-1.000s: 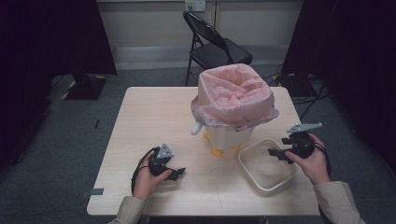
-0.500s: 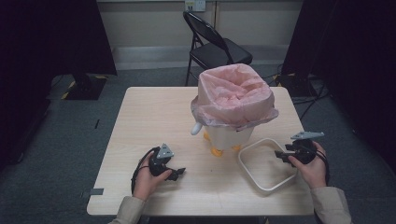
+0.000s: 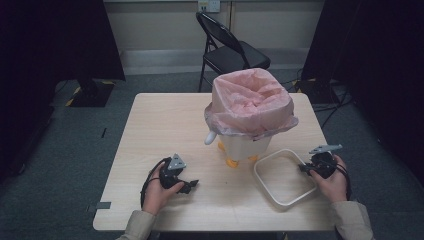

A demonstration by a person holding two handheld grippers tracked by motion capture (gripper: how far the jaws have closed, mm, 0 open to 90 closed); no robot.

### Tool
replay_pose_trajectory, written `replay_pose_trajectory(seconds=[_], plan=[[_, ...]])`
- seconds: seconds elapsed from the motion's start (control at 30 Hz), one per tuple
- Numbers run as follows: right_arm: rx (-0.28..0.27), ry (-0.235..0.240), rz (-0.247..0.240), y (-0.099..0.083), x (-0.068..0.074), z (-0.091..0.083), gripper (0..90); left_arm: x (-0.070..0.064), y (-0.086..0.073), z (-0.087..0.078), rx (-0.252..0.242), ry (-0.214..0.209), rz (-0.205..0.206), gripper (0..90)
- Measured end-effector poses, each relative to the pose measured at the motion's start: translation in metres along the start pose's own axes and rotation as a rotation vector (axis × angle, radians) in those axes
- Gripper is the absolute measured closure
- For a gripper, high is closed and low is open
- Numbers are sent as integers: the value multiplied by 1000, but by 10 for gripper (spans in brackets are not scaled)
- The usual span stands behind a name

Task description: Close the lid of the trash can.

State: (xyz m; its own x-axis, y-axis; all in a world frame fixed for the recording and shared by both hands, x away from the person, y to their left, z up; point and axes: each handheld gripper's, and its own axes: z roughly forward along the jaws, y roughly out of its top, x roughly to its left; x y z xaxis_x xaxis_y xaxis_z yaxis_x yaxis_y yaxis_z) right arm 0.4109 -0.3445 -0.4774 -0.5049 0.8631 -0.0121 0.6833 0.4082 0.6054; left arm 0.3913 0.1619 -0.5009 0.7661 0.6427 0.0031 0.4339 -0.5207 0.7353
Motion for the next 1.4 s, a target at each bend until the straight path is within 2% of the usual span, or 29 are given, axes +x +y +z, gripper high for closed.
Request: replay_pose_trajectory(seconds=[0.27, 0.43, 0.53, 0.7, 0.8, 0.83, 0.97, 1.03, 1.1, 1.2, 1.4], plan=[[-5, -2, -12, 0, 0, 0, 846, 0, 0, 0, 0, 0, -1, 136], [9, 27, -21, 2, 0, -1, 846, 0, 0, 0, 0, 0, 0, 136], [19, 39, -45, 5, 1, -6, 846, 0, 0, 0, -1, -1, 0, 136], [-6, 81, -22, 10, -4, -20, 847, 0, 0, 0, 0, 0, 0, 136], [-14, 80, -23, 12, -7, -28, 847, 0, 0, 0, 0, 0, 1, 136], [-15, 82, -37, 16, -8, -37, 847, 0, 0, 0, 0, 0, 0, 136], [-8, 80, -57, 23, -9, -50, 847, 0, 0, 0, 0, -1, 1, 136], [-10, 85, -55, 23, -9, -53, 847, 0, 0, 0, -1, -1, 1, 136], [-21, 94, -55, 27, -12, -62, 847, 0, 0, 0, 1, 0, 1, 136], [-20, 86, -61, 30, -14, -70, 847, 0, 0, 0, 0, -1, 1, 136], [-38, 83, -69, 41, -21, -96, 847, 0, 0, 0, 0, -3, 2, 135]])
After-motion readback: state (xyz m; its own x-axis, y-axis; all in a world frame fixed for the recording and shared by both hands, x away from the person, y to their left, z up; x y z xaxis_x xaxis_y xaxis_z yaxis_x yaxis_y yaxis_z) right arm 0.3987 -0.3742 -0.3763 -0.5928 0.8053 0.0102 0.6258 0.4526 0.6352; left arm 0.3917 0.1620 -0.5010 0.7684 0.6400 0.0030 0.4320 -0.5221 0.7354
